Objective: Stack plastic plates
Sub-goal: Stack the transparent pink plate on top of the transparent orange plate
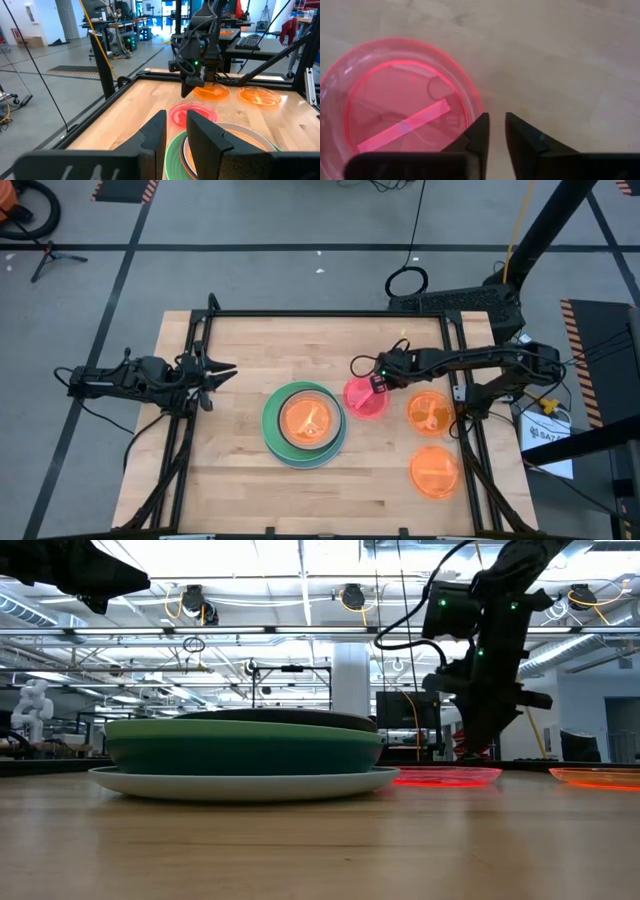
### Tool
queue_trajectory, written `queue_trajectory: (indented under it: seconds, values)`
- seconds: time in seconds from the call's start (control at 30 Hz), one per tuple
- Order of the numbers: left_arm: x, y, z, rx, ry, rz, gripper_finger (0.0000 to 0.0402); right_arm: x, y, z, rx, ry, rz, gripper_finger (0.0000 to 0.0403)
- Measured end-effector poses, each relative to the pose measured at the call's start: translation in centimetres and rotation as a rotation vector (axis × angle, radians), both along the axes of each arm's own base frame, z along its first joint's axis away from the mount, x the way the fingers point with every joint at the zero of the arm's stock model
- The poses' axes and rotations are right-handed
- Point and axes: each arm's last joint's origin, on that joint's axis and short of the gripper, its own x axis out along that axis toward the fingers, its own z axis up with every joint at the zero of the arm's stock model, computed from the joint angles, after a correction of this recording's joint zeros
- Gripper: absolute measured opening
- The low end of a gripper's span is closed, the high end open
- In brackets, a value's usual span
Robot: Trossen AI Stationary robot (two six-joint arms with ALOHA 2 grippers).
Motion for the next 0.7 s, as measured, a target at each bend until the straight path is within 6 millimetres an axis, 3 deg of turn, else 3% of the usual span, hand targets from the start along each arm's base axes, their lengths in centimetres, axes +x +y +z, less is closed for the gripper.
queue_trajectory:
  seconds: [0.37, 0.7]
  values:
    - [0.00, 0.00, -0.01, -0.001, 0.001, 0.000, 0.0083, 0.02, 0.15, -0.03, 0.032, -0.009, -0.017, 0.0168]
    - [0.00, 0.00, -0.03, -0.002, 0.003, 0.000, 0.0083, 0.21, 0.04, 0.03, -0.001, -0.024, -0.020, 0.0188]
